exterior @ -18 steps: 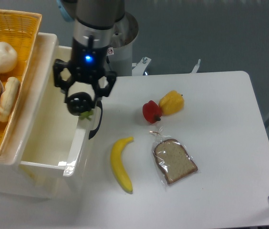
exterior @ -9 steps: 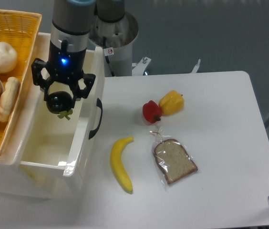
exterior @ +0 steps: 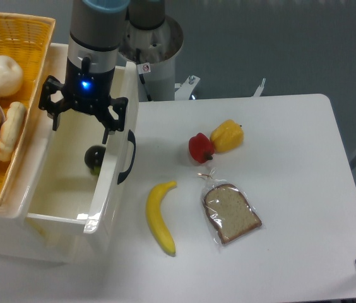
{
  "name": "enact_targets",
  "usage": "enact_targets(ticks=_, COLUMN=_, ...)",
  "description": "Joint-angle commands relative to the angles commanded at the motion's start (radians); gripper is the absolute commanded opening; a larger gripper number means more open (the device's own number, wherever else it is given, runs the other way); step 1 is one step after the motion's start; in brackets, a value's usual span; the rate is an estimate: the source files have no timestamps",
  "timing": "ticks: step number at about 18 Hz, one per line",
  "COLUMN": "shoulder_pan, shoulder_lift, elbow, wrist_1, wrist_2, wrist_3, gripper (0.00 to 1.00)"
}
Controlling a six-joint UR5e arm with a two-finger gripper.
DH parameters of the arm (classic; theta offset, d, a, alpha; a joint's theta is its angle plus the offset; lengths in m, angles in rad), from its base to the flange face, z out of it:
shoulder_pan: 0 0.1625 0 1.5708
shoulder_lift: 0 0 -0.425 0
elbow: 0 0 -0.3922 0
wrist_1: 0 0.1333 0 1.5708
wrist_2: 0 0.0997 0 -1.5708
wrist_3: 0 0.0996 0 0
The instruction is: Place the mangosteen in the upper white drawer
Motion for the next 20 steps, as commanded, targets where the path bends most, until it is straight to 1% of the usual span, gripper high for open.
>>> enact_targets(ticks=4, shoulder_pan=0.074, shoulder_lift=0.000, elbow=0.015, wrist_1=0.014, wrist_2=0.012, wrist_3=0.003, gripper=1.00)
enact_targets(ticks=6, shoulder_pan=0.097, shoulder_lift=-0.002, elbow=0.018, wrist_1=0.017, wrist_2=0.073, wrist_3=0.032, gripper=1.00)
enact_targets(ticks=8, shoulder_pan=0.118, shoulder_lift=-0.009, elbow=0.017, wrist_1=0.015, wrist_2=0.139, wrist_3=0.098, gripper=1.00)
enact_targets(ticks=10, shoulder_pan=0.127, shoulder_lift=-0.040, elbow=0.014, wrist_1=0.015, wrist_2=0.213, wrist_3=0.178, gripper=1.00)
enact_targets(ticks=11, shoulder_pan=0.134, shoulder_lift=-0.046, elbow=0.011, wrist_1=0.014, wrist_2=0.248, wrist_3=0.216, gripper=1.00)
enact_targets(ticks=15, shoulder_pan=0.173, shoulder_lift=-0.087, elbow=-0.008, wrist_1=0.015, wrist_2=0.308, wrist_3=0.349, gripper=1.00)
enact_targets(ticks=17, shoulder_pan=0.177, shoulder_lift=-0.095, elbow=-0.014, wrist_1=0.015, wrist_2=0.348, wrist_3=0.373, gripper=1.00)
enact_targets(ticks=19, shoulder_pan=0.175, shoulder_lift=-0.120, elbow=-0.017, wrist_1=0.020, wrist_2=0.403, wrist_3=0.373, gripper=1.00)
enact_targets(ticks=20, shoulder_pan=0.175, shoulder_lift=-0.132, elbow=-0.015, wrist_1=0.020, wrist_2=0.413, wrist_3=0.373, gripper=1.00)
